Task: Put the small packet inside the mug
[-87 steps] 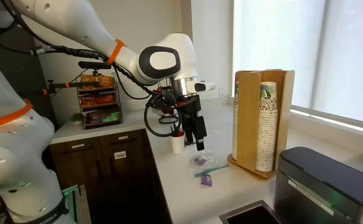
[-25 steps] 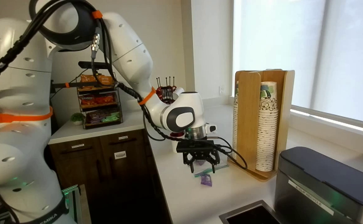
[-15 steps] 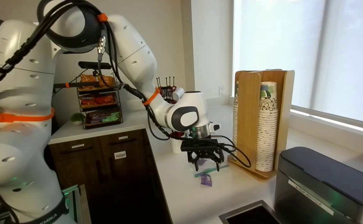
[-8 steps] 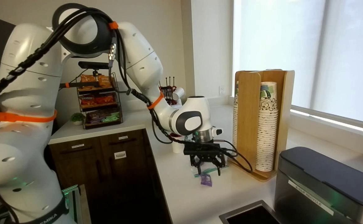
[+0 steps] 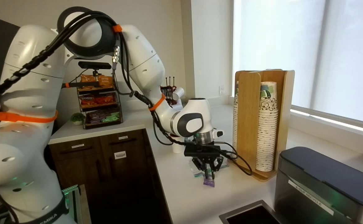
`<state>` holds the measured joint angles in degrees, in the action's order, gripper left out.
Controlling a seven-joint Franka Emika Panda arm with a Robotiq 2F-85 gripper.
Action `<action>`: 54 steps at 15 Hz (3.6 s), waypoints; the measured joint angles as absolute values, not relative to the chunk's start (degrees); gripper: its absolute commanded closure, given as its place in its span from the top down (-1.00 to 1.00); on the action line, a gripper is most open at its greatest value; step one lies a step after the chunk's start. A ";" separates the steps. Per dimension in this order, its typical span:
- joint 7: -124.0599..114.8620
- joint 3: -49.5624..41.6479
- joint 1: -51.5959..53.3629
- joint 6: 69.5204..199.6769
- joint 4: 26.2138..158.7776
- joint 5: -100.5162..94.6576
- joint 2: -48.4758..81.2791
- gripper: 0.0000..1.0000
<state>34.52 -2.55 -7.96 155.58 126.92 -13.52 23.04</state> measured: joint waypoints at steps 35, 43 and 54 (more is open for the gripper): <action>66.02 9.28 6.11 145.94 126.99 -9.64 6.50 -1.00; 73.99 11.72 6.45 142.33 120.28 -10.11 12.33 -1.00; 79.38 12.42 6.85 141.20 115.13 -10.67 17.39 -0.05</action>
<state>79.38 12.42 6.85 141.20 115.13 -10.67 17.39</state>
